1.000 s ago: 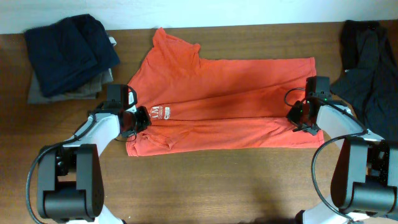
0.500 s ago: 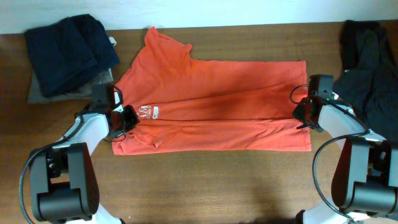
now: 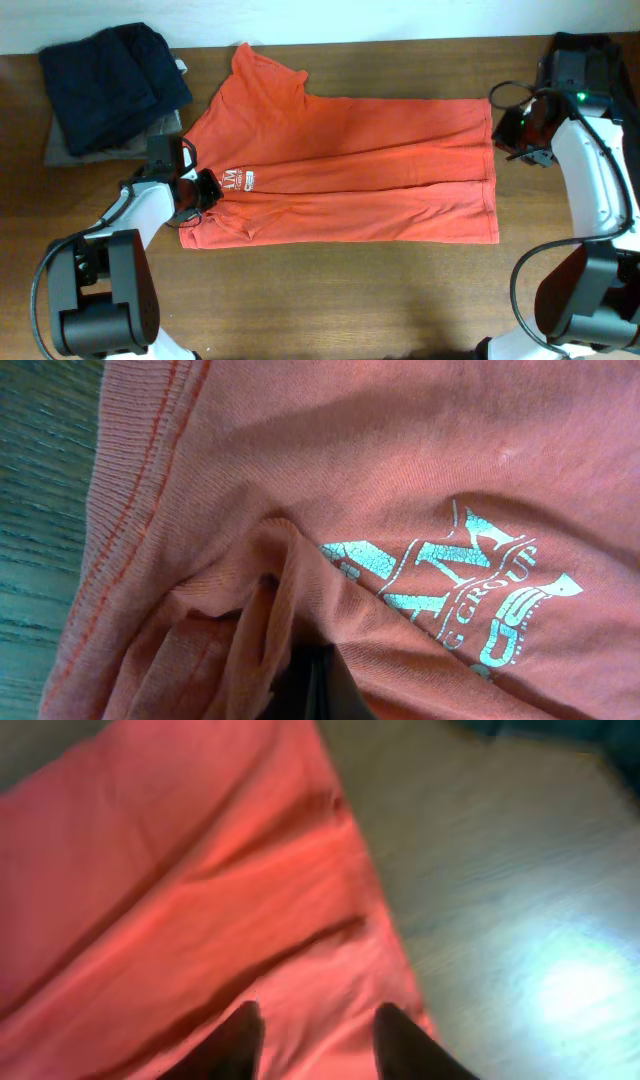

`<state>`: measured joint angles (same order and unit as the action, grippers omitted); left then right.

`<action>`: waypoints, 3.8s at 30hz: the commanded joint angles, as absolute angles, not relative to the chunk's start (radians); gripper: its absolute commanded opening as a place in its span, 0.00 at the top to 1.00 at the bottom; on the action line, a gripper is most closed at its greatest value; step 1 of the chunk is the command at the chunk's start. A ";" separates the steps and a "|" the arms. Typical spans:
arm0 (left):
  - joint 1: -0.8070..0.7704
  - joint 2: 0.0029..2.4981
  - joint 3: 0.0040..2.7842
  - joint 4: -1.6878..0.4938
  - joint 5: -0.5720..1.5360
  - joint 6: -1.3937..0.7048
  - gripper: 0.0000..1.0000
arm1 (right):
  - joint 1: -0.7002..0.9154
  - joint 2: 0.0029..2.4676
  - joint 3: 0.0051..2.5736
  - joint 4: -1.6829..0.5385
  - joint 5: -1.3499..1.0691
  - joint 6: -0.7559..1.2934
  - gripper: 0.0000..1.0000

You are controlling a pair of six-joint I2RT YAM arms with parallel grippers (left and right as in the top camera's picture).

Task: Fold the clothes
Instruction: 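Move left gripper to upper left shoulder, right gripper to upper right corner, then grasp the shirt's upper shoulder corners with both grippers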

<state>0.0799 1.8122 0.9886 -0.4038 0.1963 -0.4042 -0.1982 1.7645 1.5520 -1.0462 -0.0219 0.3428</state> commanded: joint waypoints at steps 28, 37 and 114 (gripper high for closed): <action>-0.091 1.571 1.438 -0.398 0.224 -0.228 0.05 | -0.189 1.759 1.534 -0.960 -0.181 0.295 0.01; -0.118 1.931 1.994 -0.552 0.225 -0.146 0.05 | -0.189 1.759 1.534 -0.978 -0.181 0.295 0.01; -0.080 2.733 2.376 -0.323 0.062 0.023 0.97 | -0.092 1.882 1.528 -0.960 -0.157 0.295 0.06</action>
